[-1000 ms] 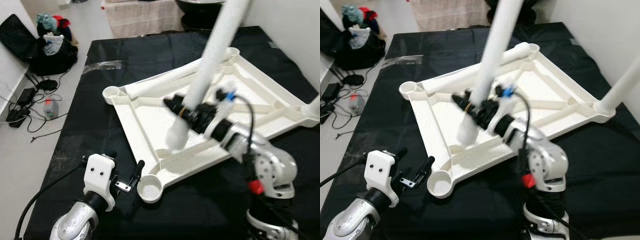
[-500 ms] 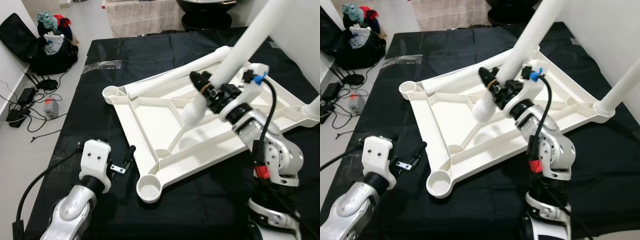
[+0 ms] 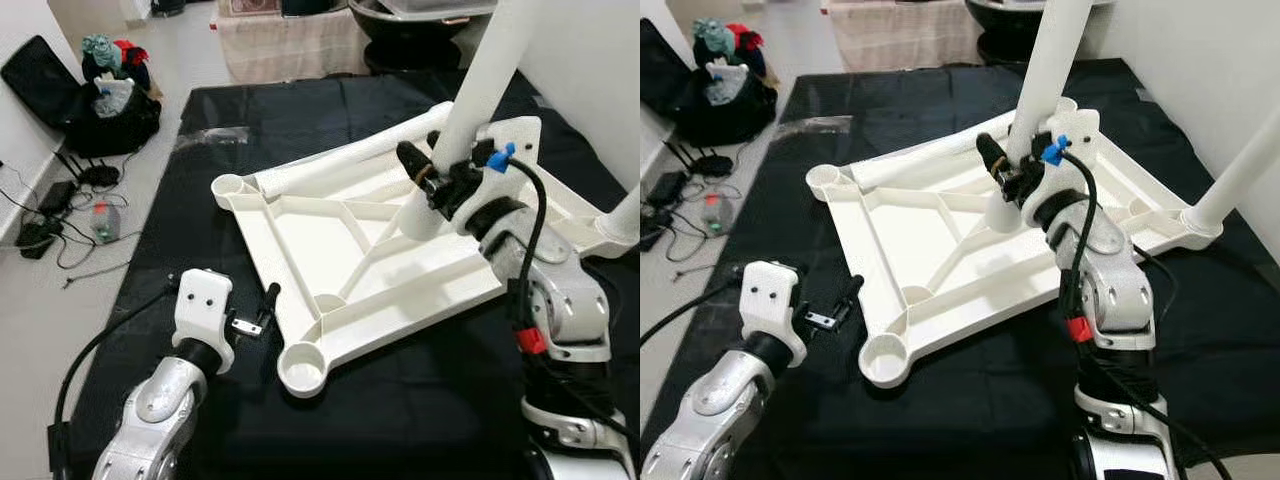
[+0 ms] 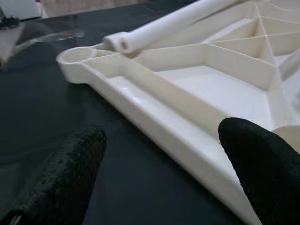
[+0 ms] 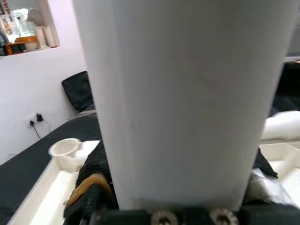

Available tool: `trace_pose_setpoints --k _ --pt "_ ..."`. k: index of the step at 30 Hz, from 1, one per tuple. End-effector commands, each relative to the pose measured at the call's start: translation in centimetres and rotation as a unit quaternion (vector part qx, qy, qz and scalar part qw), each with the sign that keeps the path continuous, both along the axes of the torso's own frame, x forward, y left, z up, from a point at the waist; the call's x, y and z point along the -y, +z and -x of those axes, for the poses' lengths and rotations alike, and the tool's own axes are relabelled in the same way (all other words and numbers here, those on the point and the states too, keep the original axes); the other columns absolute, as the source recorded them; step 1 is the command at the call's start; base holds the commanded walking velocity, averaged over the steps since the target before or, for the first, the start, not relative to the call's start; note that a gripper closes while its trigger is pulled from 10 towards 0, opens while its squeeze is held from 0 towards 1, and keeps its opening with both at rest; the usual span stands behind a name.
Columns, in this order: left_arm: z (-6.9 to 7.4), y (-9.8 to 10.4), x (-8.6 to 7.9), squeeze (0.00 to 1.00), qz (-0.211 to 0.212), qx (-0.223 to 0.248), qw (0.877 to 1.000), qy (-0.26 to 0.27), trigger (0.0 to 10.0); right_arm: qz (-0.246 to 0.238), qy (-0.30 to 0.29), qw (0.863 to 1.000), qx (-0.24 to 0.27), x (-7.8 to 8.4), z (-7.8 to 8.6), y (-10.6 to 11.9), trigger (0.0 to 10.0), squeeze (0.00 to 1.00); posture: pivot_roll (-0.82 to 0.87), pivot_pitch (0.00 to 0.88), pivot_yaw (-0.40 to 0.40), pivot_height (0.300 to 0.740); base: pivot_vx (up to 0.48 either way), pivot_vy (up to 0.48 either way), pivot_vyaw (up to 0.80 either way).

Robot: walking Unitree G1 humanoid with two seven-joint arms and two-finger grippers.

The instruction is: Building children table

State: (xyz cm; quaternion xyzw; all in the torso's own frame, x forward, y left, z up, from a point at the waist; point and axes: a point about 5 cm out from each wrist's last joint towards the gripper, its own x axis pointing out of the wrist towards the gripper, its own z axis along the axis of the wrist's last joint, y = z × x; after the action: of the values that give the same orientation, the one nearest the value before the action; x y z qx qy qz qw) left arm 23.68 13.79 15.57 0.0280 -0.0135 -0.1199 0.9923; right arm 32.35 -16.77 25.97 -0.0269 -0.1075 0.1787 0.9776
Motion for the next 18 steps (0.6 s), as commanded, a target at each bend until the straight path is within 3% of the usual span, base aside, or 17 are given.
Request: trace_pose_setpoints --k 1,15,18 --pt "-0.1 -0.7 -0.4 0.0 -0.007 -0.016 1.0 0.011 10.0 0.009 0.015 1.0 0.015 -1.2 0.3 -0.2 10.0 0.0 -0.02 0.084 0.005 0.74 0.0 0.48 0.0" --pt "-0.4 -0.8 0.1 0.0 -0.012 -0.019 1.0 -0.001 10.0 0.008 0.014 1.0 0.015 -2.0 0.8 -1.0 10.0 0.0 -0.04 0.088 0.012 0.74 0.0 0.48 0.0" --pt "-0.4 -0.7 0.1 0.0 -0.017 -0.012 1.0 -0.003 10.0 0.008 0.021 1.0 -0.002 -2.7 1.0 -1.7 10.0 0.0 -0.04 0.096 0.015 0.74 0.0 0.16 -0.8"
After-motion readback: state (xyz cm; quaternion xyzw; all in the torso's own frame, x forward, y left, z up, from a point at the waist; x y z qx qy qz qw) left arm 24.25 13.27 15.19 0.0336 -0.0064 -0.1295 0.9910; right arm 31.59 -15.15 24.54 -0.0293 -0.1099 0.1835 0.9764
